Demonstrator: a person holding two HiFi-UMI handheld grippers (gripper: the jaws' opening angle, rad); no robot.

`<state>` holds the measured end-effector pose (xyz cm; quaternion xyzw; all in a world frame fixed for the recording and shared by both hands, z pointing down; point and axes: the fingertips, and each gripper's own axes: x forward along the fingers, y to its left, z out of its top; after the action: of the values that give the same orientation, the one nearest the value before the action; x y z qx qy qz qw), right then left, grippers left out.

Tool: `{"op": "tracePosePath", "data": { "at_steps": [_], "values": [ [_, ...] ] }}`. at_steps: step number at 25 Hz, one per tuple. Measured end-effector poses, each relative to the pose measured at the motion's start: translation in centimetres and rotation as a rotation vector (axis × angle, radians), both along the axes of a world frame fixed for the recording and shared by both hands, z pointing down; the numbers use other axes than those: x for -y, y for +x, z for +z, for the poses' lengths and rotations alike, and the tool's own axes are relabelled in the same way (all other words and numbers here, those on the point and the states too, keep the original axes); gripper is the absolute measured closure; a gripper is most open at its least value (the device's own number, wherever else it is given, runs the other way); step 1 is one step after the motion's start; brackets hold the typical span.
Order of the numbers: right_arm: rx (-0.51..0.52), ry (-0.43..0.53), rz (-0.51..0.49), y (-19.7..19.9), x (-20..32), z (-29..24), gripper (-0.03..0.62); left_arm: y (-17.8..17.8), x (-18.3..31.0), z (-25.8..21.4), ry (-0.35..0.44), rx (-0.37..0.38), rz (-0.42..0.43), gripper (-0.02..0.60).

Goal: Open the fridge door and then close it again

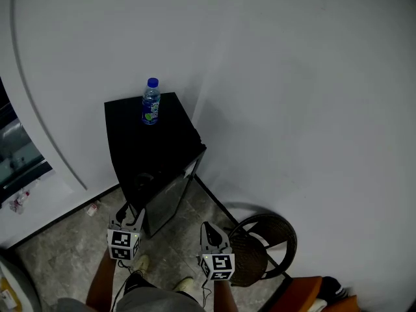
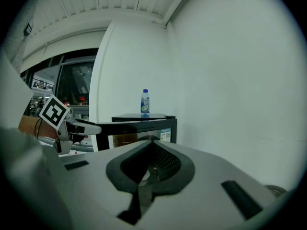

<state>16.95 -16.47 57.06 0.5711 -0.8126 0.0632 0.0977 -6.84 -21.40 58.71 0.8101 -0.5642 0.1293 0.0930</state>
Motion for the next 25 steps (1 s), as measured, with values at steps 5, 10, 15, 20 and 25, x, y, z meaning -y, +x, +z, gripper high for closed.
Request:
{"op": "tracePosePath", "data": {
  "at_steps": [5,10,15,20,25],
  "values": [
    [-0.007,-0.004,-0.029,0.7,-0.2,0.2,0.569,1.1,-0.8,-0.1,0.005,-0.008,-0.006,0.367],
    [-0.016,-0.002,-0.055,1.2,-0.7,0.2,0.569,2.1,-1.7,-0.1,0.012,-0.012,-0.013,0.367],
    [-0.02,-0.002,-0.075,2.0,-1.3,0.5,0.569,3.1,-2.6,0.0,0.028,-0.012,-0.022,0.367],
    [-0.021,0.004,-0.09,3.1,-1.7,0.5,0.569,4.3,-3.5,-0.1,0.034,-0.012,-0.037,0.367],
    [-0.016,0.013,-0.104,4.1,-2.0,0.4,0.569,5.4,-4.4,-0.1,0.029,-0.004,-0.054,0.367]
  ]
}}
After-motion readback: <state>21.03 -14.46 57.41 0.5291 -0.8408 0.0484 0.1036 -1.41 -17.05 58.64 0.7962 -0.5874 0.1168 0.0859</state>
